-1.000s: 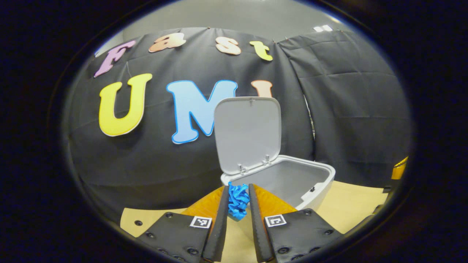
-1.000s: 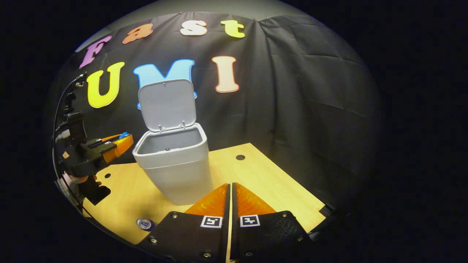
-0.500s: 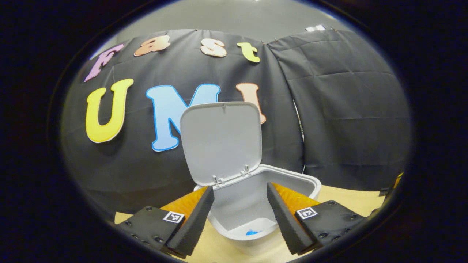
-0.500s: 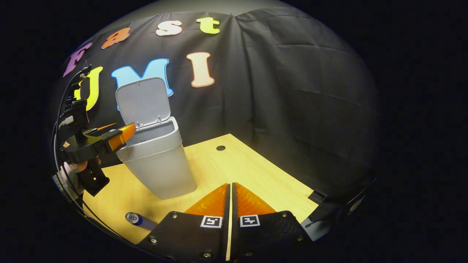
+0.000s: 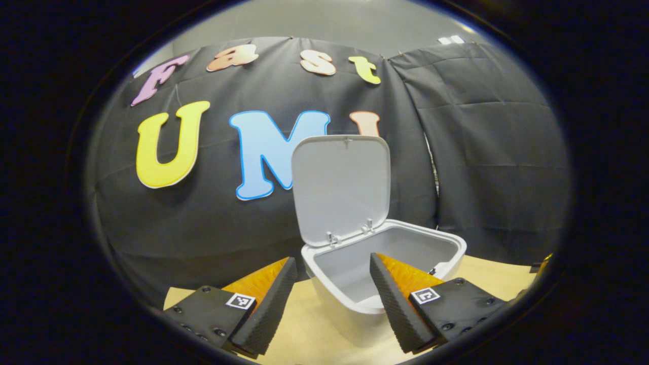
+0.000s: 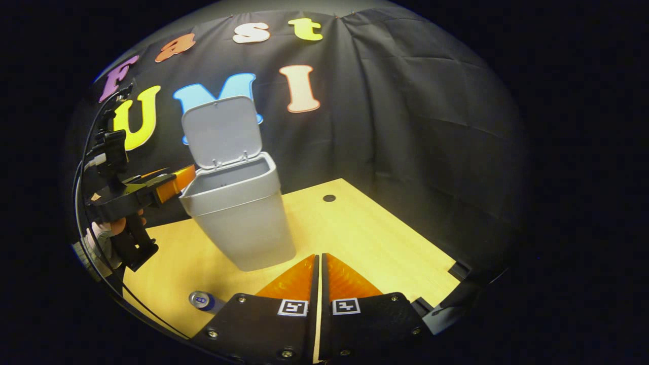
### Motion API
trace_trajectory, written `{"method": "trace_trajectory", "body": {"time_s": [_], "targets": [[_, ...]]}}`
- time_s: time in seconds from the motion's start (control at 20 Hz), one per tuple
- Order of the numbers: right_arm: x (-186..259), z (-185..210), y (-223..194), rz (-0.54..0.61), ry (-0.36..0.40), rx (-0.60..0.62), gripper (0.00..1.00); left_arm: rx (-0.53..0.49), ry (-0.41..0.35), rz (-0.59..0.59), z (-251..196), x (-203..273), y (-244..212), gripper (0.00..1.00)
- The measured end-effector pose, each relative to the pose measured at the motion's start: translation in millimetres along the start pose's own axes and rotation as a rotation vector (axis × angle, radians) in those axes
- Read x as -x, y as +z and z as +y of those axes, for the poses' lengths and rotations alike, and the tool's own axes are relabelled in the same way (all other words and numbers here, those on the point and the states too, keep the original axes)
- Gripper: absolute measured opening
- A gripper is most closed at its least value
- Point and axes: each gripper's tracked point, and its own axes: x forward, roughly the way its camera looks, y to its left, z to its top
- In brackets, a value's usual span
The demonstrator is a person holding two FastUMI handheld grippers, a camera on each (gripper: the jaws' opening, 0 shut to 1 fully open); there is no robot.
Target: Press the lid of the desktop garbage bin to open it, pick up the crumpled paper on the desktop and throw it into the bin, then pick up the pop can on the desktop and drop it into the bin, and finally close the garbage bin lid.
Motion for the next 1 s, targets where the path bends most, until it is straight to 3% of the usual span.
{"method": "trace_trajectory", "body": {"time_s": [0.1,0.2,0.35,0.4,0.45,0.5,0.55,0.6,0.65,0.7,0.75,0.95,1.0], "targets": [[-7,21,-6,0.022,0.06,0.019,0.04,0.009,0.028,0.004,13,10,-1,0.84],[-13,49,-12,0.049,0.146,0.047,0.04,0.014,0.062,0.007,30,21,-3,0.96],[-20,83,-21,0.08,0.239,0.099,0.05,0.018,0.105,0.011,52,37,-5,1.0],[-20,97,-25,0.097,0.283,0.122,0.16,0.022,0.125,0.011,60,45,-5,0.95],[-22,107,-30,0.108,0.31,0.137,0.33,0.024,0.14,0.012,67,50,-6,1.0],[-23,116,-34,0.122,0.336,0.154,0.41,0.024,0.154,0.014,74,56,-7,0.95],[-25,127,-40,0.14,0.367,0.175,0.56,0.023,0.169,0.016,80,60,-7,1.0],[-26,136,-46,0.157,0.39,0.193,0.65,0.022,0.182,0.019,88,68,-9,0.95],[-24,142,-53,0.173,0.408,0.21,0.84,0.021,0.196,0.023,96,73,-12,1.0],[-26,152,-60,0.193,0.433,0.227,0.87,0.02,0.212,0.027,104,78,-14,0.95],[-26,157,-68,0.209,0.446,0.24,0.96,0.02,0.226,0.028,110,83,-15,1.0],[-29,184,-99,0.284,0.517,0.293,0.98,0.028,0.276,0.035,132,104,-19,1.0],[-28,190,-105,0.298,0.529,0.309,0.98,0.029,0.286,0.037,138,108,-19,0.95]]}}
